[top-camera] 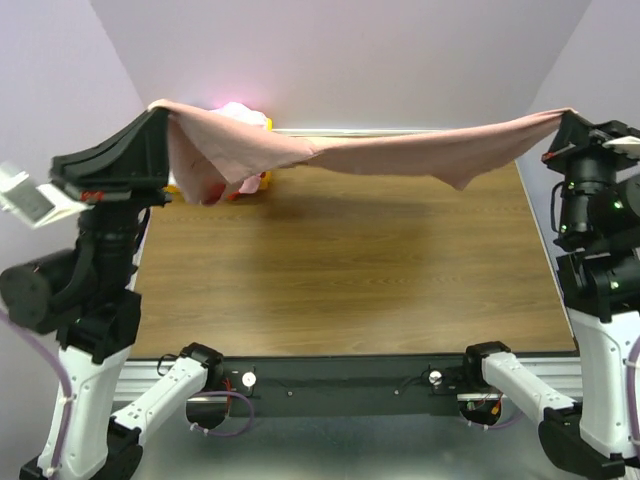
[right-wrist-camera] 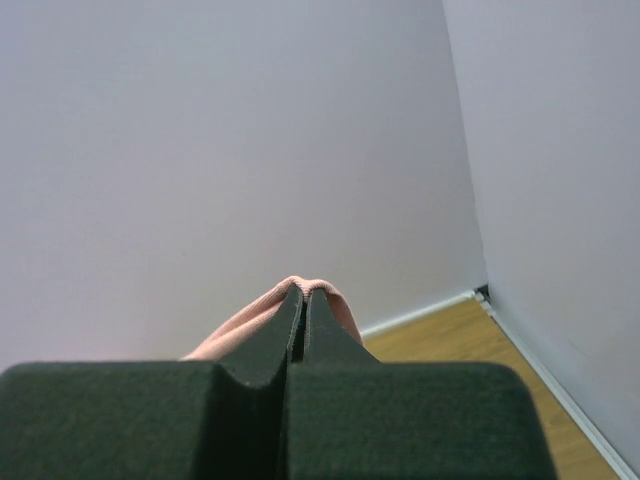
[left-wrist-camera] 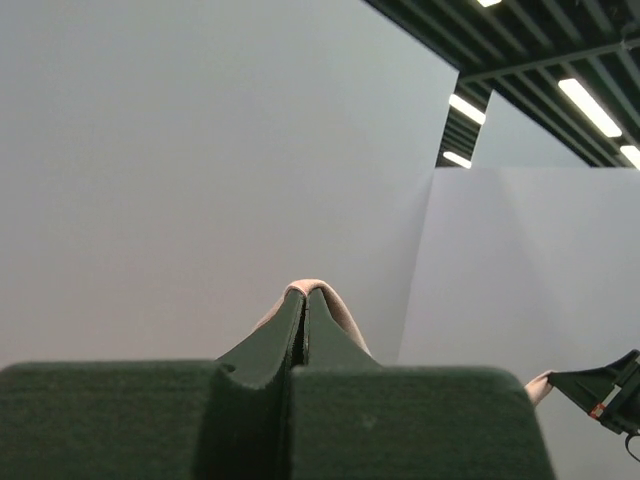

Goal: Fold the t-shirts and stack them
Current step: Flatten the tshirt out

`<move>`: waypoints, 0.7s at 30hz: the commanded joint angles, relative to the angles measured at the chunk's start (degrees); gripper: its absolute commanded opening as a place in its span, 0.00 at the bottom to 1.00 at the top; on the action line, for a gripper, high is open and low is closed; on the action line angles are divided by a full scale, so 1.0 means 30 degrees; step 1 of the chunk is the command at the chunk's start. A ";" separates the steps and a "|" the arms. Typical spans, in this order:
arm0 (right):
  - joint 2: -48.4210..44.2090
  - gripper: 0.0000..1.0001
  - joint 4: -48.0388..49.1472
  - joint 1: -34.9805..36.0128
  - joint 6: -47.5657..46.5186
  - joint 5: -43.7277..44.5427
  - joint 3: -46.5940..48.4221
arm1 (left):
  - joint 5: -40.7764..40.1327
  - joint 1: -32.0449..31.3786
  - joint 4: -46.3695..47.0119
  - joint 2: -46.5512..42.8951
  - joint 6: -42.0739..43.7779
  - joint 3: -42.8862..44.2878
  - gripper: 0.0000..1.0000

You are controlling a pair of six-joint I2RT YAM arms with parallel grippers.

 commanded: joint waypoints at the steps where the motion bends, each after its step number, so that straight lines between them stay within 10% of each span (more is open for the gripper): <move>1: -0.1045 0.00 0.0385 -0.0068 -0.0130 -0.0393 0.1076 | 0.0190 0.0141 -0.0840 -0.0955 0.0587 0.0937 0.00; 14: -0.1692 0.00 -0.0113 -0.0098 -0.0276 -0.0572 0.3159 | 0.2005 0.0141 -0.0671 -0.0286 0.0209 0.4193 0.00; 21: 0.2049 0.01 0.1143 -0.0069 -0.1681 0.4778 -0.0235 | 0.3119 0.0112 0.2408 0.4916 -0.0965 0.1615 0.00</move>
